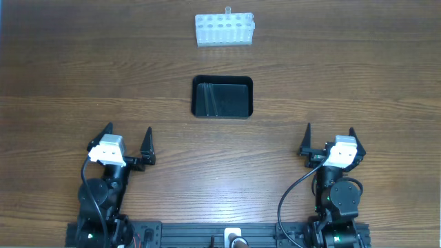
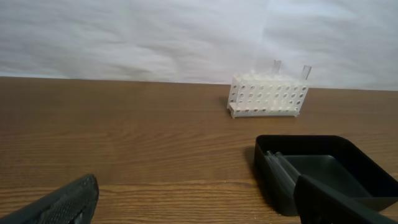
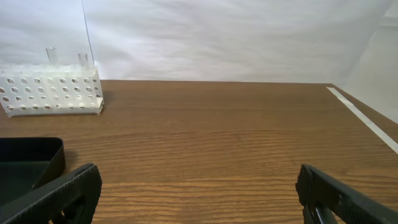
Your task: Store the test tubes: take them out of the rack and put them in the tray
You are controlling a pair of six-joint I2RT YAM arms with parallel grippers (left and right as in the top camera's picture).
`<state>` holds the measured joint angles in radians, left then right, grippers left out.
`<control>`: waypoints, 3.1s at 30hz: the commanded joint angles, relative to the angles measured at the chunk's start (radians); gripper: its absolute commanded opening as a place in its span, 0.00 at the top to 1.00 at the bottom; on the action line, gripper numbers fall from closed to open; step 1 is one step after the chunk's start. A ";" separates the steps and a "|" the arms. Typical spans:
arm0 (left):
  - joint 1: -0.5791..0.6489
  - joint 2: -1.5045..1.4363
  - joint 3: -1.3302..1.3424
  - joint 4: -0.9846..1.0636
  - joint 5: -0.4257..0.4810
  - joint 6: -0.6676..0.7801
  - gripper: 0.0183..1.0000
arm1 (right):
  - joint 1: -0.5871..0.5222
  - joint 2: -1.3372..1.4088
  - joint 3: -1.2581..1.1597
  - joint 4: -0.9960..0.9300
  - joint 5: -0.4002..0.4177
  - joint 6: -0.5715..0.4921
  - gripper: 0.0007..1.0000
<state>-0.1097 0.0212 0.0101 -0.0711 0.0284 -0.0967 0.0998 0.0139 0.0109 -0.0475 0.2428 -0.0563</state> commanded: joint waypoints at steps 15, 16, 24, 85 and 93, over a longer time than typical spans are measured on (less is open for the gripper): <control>0.006 -0.012 -0.004 -0.005 0.016 0.011 0.00 | -0.003 -0.008 -0.006 -0.002 -0.002 -0.001 0.01; 0.006 -0.012 -0.004 -0.005 0.016 0.011 0.00 | -0.003 -0.008 -0.006 -0.002 -0.002 -0.001 0.01; 0.006 -0.012 -0.004 -0.005 0.016 0.011 0.00 | -0.003 0.008 -0.006 0.016 -0.001 -0.002 0.01; 0.006 -0.012 -0.004 -0.005 0.016 0.011 0.00 | 0.326 2.263 1.824 -0.076 0.002 0.272 0.01; 0.006 -0.012 -0.004 -0.005 0.016 0.011 0.00 | 0.322 2.305 1.827 0.008 0.002 0.272 0.01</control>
<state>-0.1097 0.0174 0.0101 -0.0715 0.0307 -0.0967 0.4252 2.2967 1.8095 -0.0547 0.2298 0.2096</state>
